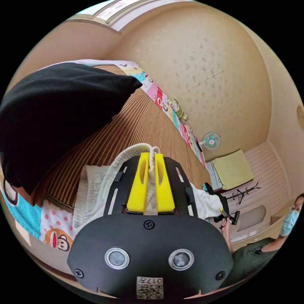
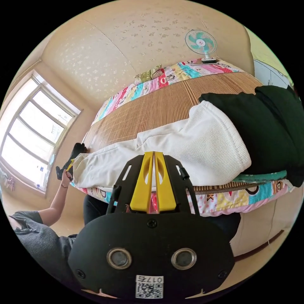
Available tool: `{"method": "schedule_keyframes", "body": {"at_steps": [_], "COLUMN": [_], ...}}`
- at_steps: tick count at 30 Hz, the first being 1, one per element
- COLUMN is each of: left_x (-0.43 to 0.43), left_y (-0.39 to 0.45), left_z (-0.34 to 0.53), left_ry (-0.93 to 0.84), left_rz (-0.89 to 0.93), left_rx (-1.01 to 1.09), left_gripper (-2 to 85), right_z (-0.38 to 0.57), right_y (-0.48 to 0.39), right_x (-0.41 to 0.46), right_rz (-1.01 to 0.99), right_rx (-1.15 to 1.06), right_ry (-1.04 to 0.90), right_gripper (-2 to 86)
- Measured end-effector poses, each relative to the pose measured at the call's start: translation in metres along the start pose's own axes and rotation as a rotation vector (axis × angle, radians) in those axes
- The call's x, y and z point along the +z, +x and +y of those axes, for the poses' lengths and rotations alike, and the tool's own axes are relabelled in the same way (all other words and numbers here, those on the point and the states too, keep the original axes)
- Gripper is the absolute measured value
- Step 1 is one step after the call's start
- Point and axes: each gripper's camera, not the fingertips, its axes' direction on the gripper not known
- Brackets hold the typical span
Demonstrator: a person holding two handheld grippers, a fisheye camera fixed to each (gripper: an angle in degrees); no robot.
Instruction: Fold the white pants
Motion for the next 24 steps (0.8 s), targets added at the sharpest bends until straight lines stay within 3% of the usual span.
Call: {"method": "schedule_keyframes", "body": {"at_steps": [2,5,9,11,13,15,17,18,20,24], "left_x": [-0.052,-0.107,-0.149,-0.164,-0.171,-0.175,-0.178,-0.178,-0.183,-0.184], "left_y": [0.032,0.063,0.060,0.050,0.038,0.027,0.024,0.026,0.030,0.020], "left_z": [0.045,0.104,0.161,0.189,0.203,0.208,0.201,0.198,0.178,0.131], "left_ry": [0.063,0.064,0.098,0.122,0.170,0.209,0.209,0.202,0.217,0.306], "left_rz": [0.233,0.319,0.340,0.301,0.288,0.300,0.291,0.279,0.256,0.210], "left_rx": [0.188,0.348,0.331,0.284,0.217,0.164,0.158,0.165,0.174,0.082], "left_gripper": [0.4,-0.3,-0.5,-0.6,-0.6,-0.6,-0.7,-0.7,-0.6,-0.3], "right_z": [-0.004,-0.017,-0.019,-0.008,0.012,0.047,0.073,0.076,0.067,0.009], "right_y": [-0.016,-0.070,-0.204,-0.263,-0.312,-0.354,-0.365,-0.372,-0.379,-0.365], "right_x": [0.012,0.047,0.124,0.169,0.220,0.288,0.305,0.300,0.277,0.206], "right_rz": [-0.041,-0.140,-0.194,-0.136,-0.094,0.075,0.269,0.284,0.147,-0.427], "right_rx": [-0.089,-0.296,-0.712,-0.879,-1.043,-1.234,-1.351,-1.345,-1.310,-1.214], "right_ry": [-0.021,-0.061,-0.126,-0.189,-0.322,-0.587,-0.547,-0.523,-0.574,-0.559], "right_gripper": [2.3,7.1,22.4,24.2,24.4,15.6,4.8,4.2,3.8,3.6]}}
